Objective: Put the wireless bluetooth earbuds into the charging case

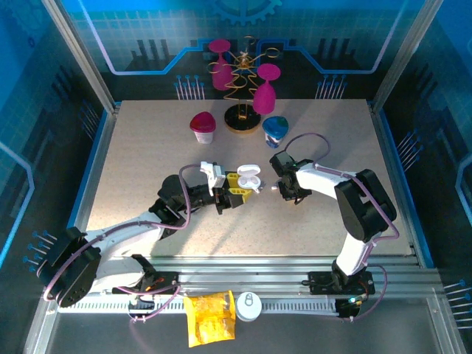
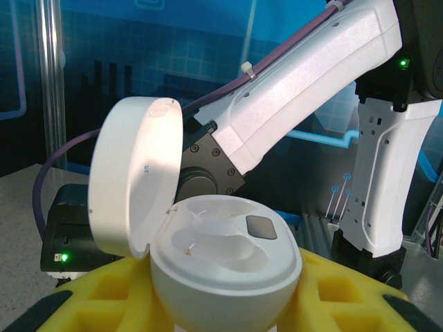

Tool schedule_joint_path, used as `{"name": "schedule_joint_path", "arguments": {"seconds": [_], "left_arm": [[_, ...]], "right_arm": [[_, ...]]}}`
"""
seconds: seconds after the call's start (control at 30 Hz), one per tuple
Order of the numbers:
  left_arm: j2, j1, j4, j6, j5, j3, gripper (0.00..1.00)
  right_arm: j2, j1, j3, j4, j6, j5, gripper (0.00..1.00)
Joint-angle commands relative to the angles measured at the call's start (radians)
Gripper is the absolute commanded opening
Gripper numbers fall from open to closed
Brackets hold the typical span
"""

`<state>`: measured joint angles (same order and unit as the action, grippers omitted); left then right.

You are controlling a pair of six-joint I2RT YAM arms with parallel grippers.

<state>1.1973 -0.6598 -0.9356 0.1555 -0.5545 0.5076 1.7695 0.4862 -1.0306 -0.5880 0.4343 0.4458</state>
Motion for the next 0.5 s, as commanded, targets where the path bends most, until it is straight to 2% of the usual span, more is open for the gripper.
{"name": "schedule_joint_path", "arguments": {"seconds": [0.0,0.23,0.47], "left_arm": [[-0.013,0.009,-0.011,-0.020,0.006,0.002,0.26],[-0.010,0.008,-0.015,-0.017,0.004,0.003,0.26],[-0.016,0.008,-0.011,-0.018,0.006,0.002,0.26]], "right_arm": [[0.017,0.015,-0.019,-0.050,-0.003,0.022,0.20],[0.019,0.012,-0.019,-0.057,-0.002,0.012,0.12],[-0.081,-0.006,0.005,-0.038,0.006,-0.054,0.13]]}}
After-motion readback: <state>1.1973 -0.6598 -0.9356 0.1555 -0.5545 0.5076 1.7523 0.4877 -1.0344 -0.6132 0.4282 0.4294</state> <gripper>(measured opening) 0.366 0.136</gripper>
